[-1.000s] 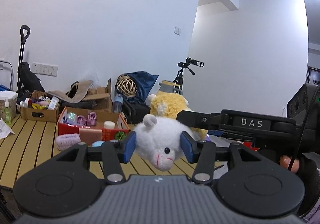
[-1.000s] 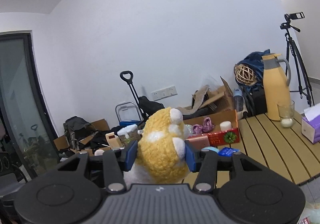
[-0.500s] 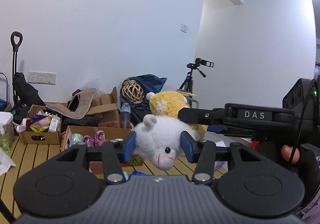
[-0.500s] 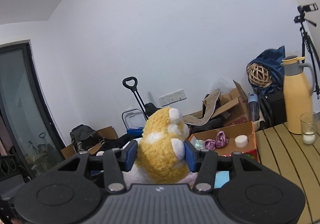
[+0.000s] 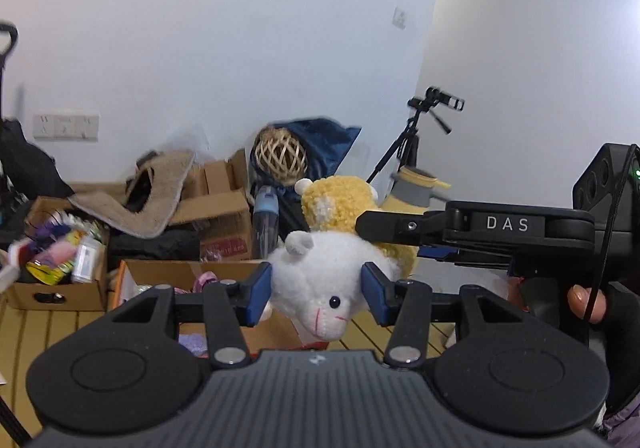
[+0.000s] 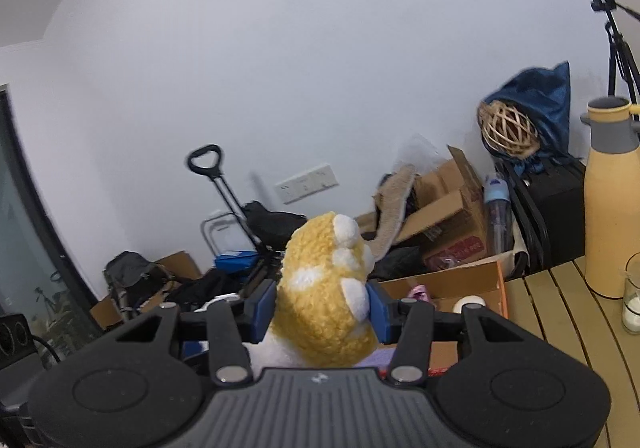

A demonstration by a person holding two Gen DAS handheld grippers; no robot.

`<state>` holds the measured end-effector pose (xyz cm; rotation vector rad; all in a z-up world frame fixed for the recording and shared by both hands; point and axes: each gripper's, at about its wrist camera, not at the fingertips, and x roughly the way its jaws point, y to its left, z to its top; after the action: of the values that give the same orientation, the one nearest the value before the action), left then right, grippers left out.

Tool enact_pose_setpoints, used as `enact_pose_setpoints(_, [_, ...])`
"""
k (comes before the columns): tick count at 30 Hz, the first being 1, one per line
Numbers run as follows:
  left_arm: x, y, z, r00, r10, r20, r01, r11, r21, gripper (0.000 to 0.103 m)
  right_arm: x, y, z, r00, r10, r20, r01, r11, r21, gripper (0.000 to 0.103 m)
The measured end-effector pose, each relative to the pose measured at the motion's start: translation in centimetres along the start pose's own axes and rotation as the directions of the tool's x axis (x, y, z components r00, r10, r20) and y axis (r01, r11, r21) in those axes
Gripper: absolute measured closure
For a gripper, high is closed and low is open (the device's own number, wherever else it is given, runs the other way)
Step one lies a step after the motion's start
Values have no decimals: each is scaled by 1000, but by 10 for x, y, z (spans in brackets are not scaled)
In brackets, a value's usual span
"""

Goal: Organize soft objects
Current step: 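Carry both plush toys into the cardboard box while both grippers open to release, then withdraw both open grippers from the box back toward the table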

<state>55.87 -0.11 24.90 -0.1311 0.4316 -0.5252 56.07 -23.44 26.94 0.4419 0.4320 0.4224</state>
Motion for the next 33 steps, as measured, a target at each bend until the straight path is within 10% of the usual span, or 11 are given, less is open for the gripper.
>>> enact_pose_setpoints(16, [238, 85, -63, 945, -48, -322, 7, 992, -128, 54, 190, -155, -33, 958, -190, -213, 211, 974, 82, 55])
enact_pose_setpoints(24, [277, 96, -91, 917, -11, -399, -38, 993, -114, 55, 235, -178, -70, 922, -272, -276, 282, 960, -5, 55])
enact_pose_setpoints(33, [236, 91, -77, 932, 40, -360, -64, 996, -55, 52, 209, -154, -63, 915, -350, -200, 327, 935, -139, 47])
